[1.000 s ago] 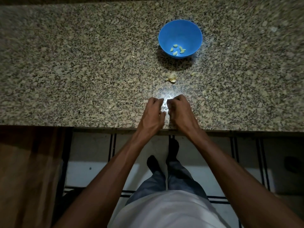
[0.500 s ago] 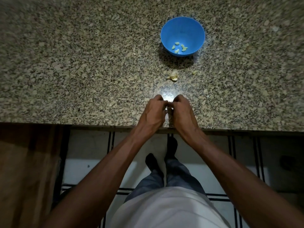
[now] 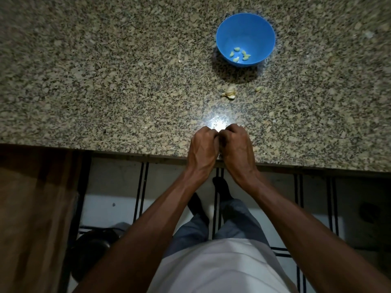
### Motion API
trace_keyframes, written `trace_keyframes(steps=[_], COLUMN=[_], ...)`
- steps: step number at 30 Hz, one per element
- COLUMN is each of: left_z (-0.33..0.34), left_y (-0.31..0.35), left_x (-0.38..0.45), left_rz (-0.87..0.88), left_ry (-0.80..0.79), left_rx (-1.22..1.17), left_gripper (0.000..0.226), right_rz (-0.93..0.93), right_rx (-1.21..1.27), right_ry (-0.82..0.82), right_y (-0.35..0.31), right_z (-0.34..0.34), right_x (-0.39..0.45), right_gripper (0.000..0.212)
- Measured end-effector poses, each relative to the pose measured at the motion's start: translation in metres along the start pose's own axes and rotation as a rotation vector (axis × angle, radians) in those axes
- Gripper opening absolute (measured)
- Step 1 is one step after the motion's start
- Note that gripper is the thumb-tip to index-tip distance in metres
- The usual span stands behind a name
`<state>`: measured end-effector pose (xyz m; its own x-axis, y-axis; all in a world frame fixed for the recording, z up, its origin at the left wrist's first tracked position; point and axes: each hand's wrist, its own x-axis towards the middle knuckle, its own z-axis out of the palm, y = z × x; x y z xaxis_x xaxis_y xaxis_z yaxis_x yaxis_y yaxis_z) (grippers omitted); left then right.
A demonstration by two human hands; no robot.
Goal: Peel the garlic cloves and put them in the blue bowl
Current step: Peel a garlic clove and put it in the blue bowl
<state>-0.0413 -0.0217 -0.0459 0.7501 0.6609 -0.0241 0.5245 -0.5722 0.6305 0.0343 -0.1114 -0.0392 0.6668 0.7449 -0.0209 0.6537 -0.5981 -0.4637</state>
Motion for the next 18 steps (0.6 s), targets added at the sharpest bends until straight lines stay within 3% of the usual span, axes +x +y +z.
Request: trace_keyframes(steps=[4,7,18], left_z=[0.009,0.007,-0.009], left_y=[0.001,0.001,-0.004], left_x=[-0.001,0.002,0.006], left_rz=[0.040,-0.065,-0.064], left_ry=[0.020,0.044,-0.023], left_rx=[0.004,-0.085,-0.149], left_gripper=[0.011,0.009,0.009], right_rz=[-0.068,-0.033,-0.236], right_rx=[0.061,0.093,0.052], right_ry=[-0.010,-0.070,-0.418], right_y=[0.004,0.010,0.026], right_z=[-0.002,-0.008,-0.047], right_x=[0.000,0.012,0.040], right_gripper=[0.022,0.022,0.027])
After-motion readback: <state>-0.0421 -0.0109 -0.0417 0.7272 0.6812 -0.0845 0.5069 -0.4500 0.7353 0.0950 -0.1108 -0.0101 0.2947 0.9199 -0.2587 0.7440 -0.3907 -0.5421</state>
